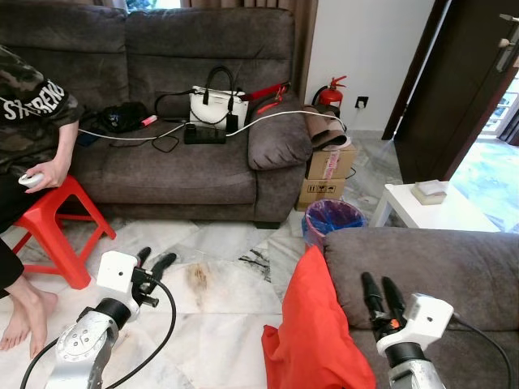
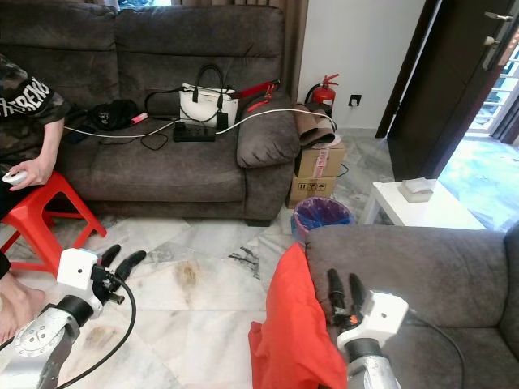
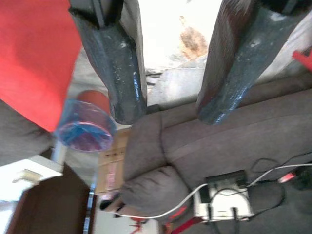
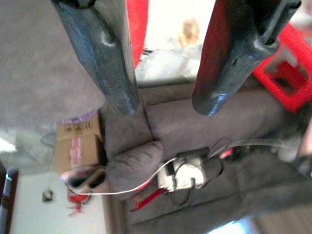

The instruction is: Move the pillow to the sofa from floor

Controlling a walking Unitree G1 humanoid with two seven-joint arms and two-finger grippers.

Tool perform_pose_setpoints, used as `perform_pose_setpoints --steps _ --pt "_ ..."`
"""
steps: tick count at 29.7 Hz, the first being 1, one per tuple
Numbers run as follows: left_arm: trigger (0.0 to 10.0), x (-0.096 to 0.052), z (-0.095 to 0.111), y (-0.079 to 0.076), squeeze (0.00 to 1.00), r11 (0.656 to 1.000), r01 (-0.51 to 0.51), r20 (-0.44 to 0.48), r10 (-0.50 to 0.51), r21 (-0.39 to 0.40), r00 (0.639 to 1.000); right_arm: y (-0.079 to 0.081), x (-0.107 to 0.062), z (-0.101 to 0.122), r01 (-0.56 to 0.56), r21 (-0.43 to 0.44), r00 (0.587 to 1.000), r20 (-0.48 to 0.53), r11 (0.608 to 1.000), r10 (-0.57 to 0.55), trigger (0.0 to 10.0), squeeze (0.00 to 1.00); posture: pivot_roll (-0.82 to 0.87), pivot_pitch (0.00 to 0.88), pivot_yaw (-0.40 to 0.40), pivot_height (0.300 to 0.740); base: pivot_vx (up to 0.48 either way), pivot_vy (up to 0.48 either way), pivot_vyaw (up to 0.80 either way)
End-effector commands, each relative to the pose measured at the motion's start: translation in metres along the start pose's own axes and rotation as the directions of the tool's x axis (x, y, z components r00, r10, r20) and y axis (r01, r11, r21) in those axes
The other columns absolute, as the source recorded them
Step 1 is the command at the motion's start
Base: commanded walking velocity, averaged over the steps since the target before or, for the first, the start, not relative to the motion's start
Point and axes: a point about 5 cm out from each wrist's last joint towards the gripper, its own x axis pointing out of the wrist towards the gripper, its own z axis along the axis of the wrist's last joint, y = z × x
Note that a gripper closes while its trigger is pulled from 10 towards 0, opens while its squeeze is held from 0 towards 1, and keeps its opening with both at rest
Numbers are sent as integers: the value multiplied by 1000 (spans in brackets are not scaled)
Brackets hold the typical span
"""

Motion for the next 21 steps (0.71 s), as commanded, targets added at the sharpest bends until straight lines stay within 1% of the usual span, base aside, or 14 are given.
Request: perform_pose_setpoints --steps 1,3,5,9,13,16,18,20,21 --pt "10000 -1 2 -1 0 1000 29 -6 -29 2 1000 -5 -1 8 -34 -56 999 3 998 35 10000 0 104 38 10 740 0 0 0" --pt "10000 -1 2 -2 0 1000 27 -10 -27 5 1000 -11 -1 12 -36 -71 999 2 997 36 10000 0 95 39 9 740 0 0 0" --pt "10000 0 7 -3 0 1000 31 -8 -31 -4 999 -22 -4 20 -45 -101 999 -6 994 44 10000 0 93 43 7 740 0 0 0" --pt "10000 -2 10 -5 0 999 52 -16 -52 -1 999 -23 -6 24 -58 -109 998 -7 992 58 10000 0 91 47 10 740 0 0 0" --pt "10000 -3 10 -3 0 998 63 -30 -62 13 998 -22 -11 17 -68 -111 997 -30 991 65 10000 0 93 49 16 740 0 0 0" --pt "10000 -3 10 -5 0 998 65 -36 -65 -2 997 -16 -10 11 -62 -78 998 -30 995 60 10000 0 92 51 18 740 0 0 0" --pt "10000 -3 5 -8 0 999 40 -38 -41 -35 998 -10 -7 11 -46 -42 999 -11 998 46 10000 0 90 54 17 740 0 0 0" --pt "10000 -3 4 -8 0 999 34 -40 -36 -42 999 -9 -7 11 -42 -34 999 -8 999 42 10000 0 89 53 17 740 0 0 0" --pt "10000 -4 2 -10 0 999 30 -46 -32 -43 998 -6 -7 10 -51 -30 999 -11 998 50 10000 0 88 55 18 740 0 0 0"
